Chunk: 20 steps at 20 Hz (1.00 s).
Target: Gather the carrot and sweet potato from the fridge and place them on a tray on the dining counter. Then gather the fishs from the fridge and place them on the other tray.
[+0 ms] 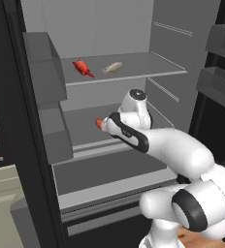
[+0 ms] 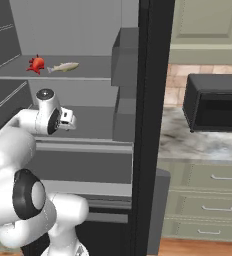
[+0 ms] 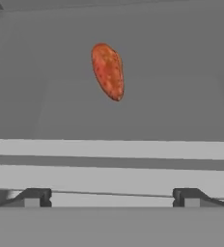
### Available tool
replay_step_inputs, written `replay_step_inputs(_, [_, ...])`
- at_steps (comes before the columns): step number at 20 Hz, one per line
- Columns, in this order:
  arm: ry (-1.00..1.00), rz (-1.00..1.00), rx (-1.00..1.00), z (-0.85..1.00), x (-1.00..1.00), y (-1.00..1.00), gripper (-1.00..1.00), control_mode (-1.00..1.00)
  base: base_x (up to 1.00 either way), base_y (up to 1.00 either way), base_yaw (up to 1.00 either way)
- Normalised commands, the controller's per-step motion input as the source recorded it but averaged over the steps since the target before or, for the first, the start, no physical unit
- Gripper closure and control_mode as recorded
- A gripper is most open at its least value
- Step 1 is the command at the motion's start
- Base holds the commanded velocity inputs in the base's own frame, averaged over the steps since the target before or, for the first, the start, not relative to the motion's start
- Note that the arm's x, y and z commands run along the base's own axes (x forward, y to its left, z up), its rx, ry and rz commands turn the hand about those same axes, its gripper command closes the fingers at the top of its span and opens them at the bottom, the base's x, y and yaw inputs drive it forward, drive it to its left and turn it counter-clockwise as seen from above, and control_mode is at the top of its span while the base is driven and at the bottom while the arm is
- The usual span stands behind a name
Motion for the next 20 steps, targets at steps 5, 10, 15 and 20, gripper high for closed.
replay_step_inputs(5, [0.00, 0.02, -0.06, -0.15, 0.27, 0.17, -1.00, -1.00, 0.00, 0.00, 0.00])
replay_step_inputs(10, [0.00, 0.00, -0.01, -0.12, 0.43, 0.11, -1.00, -1.00, 0.00, 0.00, 0.00])
replay_step_inputs(15, [0.00, 0.00, -0.04, -0.16, 0.51, 0.09, -1.00, -1.00, 0.00, 0.00, 0.00])
replay_step_inputs(20, [0.02, 0.00, -0.04, -0.20, 0.45, 0.10, -1.00, -1.00, 0.00, 0.00, 0.00])
